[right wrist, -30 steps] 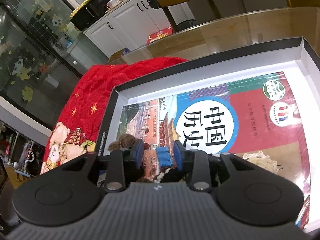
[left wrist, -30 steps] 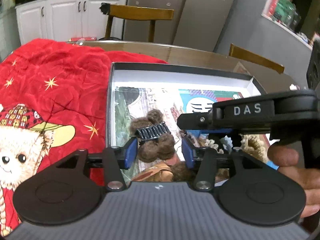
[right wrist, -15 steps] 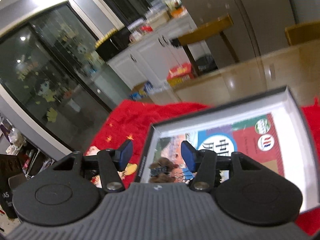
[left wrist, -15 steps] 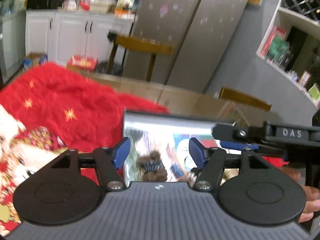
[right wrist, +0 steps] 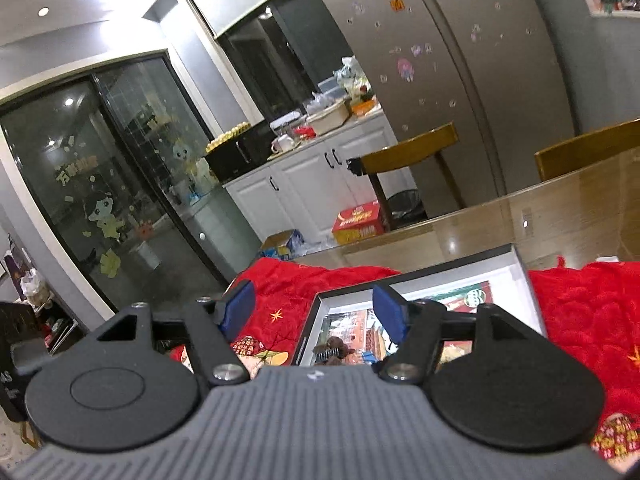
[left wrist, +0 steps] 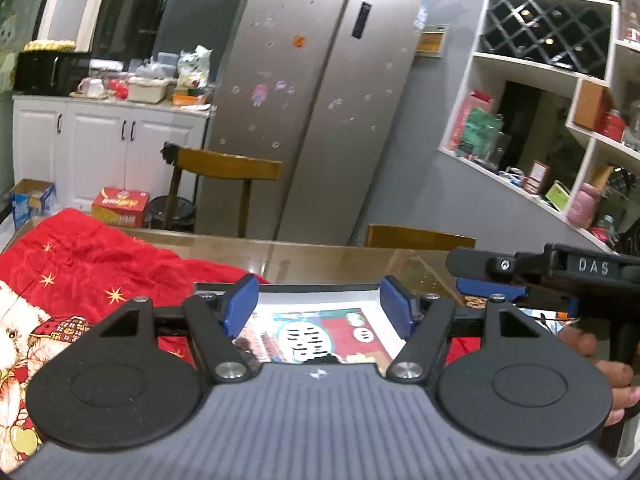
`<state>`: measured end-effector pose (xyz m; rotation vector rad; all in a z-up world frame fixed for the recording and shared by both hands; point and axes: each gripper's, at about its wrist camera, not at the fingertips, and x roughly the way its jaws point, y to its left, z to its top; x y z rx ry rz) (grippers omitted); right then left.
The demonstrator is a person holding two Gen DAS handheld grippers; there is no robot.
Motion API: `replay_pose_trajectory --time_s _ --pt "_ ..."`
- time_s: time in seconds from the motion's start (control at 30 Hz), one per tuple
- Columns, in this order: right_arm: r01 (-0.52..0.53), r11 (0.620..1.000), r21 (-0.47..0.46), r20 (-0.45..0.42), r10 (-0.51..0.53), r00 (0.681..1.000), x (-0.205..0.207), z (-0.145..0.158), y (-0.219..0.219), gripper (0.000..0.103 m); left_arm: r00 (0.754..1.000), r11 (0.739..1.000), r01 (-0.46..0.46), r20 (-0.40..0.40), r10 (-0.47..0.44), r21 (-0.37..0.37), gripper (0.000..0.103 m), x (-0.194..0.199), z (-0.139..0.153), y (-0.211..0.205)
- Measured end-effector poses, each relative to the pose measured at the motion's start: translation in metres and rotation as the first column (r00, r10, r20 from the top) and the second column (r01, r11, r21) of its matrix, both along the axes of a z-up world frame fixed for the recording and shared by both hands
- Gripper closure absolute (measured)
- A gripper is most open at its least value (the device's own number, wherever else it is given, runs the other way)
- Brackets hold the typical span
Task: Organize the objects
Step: 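Lower both clips into the box and open both grippers, then withdraw both grippers from the box toward the tubes on the blanket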
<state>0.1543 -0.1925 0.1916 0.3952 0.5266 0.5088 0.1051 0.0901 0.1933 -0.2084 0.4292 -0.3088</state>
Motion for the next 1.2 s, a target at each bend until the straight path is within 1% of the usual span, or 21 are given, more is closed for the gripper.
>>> replay_pose_trajectory --time_s 0.03,0.1,0.17,0.2,0.27,0.37,0.43,0.53,0.6,0.67,0.77,0.87,0.97,1.07,1.17,1.2 --pt "0.007 1.0 0.005 0.011 -0.007 1.0 -0.007 -0.001 -0.002 0.026 1.0 1.0 0.006 0.016 -0.007 0.015 0.031 -0.007 0.003 -0.004" --pt "0.027 1.0 0.005 0.025 -0.028 0.999 -0.018 -0.004 -0.004 0.026 0.997 0.997 0.022 0.073 -0.027 0.076 0.031 -0.023 0.013 -0.014" --pt "0.055 0.998 -0.001 0.042 -0.055 0.998 -0.028 -0.005 -0.005 0.026 0.991 0.995 0.013 0.135 -0.026 0.096 0.031 -0.041 0.02 -0.019" --pt "0.067 0.998 -0.012 0.051 -0.066 0.997 -0.032 -0.005 -0.004 0.026 0.988 0.995 0.007 0.153 -0.021 0.095 0.031 -0.049 0.023 -0.021" --pt "0.085 0.996 -0.034 0.068 -0.083 0.994 -0.041 -0.007 -0.002 0.026 0.986 0.998 0.0 0.165 -0.012 0.07 0.031 -0.061 0.028 -0.022" --pt "0.096 0.995 -0.04 0.089 -0.092 0.992 -0.053 -0.01 -0.004 0.025 0.989 0.999 0.008 0.15 -0.015 0.049 0.031 -0.074 0.03 -0.026" --pt "0.11 0.993 -0.037 0.093 -0.106 0.99 -0.059 -0.013 -0.01 0.023 0.985 0.997 0.019 0.168 -0.031 0.071 0.031 -0.081 0.027 -0.033" --pt "0.131 0.99 -0.045 0.104 -0.126 0.987 -0.064 -0.021 -0.015 0.02 0.984 0.994 0.007 0.176 -0.026 0.108 0.031 -0.089 0.016 -0.043" --pt "0.146 0.987 -0.07 0.109 -0.138 0.984 -0.065 -0.029 -0.017 0.019 0.988 0.994 -0.003 0.152 -0.013 0.109 0.031 -0.087 0.006 -0.051" --pt "0.172 0.982 -0.082 0.108 -0.163 0.981 -0.067 -0.037 -0.02 0.018 0.994 0.995 0.002 0.107 -0.012 0.098 0.031 -0.083 -0.007 -0.057" --pt "0.202 0.974 -0.102 0.086 -0.193 0.977 -0.063 -0.053 -0.026 0.018 0.999 0.997 0.028 0.032 -0.03 0.076 0.031 -0.072 -0.03 -0.068" --pt "0.217 0.968 -0.122 0.06 -0.212 0.976 -0.058 -0.069 -0.031 0.018 0.997 0.995 0.06 -0.046 -0.056 0.084 0.031 -0.062 -0.061 -0.084" --pt "0.223 0.966 -0.129 0.022 -0.222 0.975 -0.05 -0.085 -0.036 0.018 0.991 0.992 0.078 -0.118 -0.066 0.096 0.031 -0.052 -0.095 -0.099" --pt "0.232 0.964 -0.13 -0.01 -0.235 0.972 -0.043 -0.097 -0.043 0.018 0.978 0.993 0.082 -0.199 -0.064 0.083 0.031 -0.037 -0.125 -0.113" --pt "0.218 0.966 -0.14 -0.034 -0.224 0.974 -0.04 -0.108 -0.047 0.018 0.958 0.991 0.112 -0.272 -0.086 0.079 0.031 -0.019 -0.145 -0.128" --pt "0.216 0.966 -0.142 -0.047 -0.224 0.973 -0.039 -0.112 -0.049 0.018 0.953 0.991 0.106 -0.291 -0.078 0.083 0.031 -0.011 -0.15 -0.133"
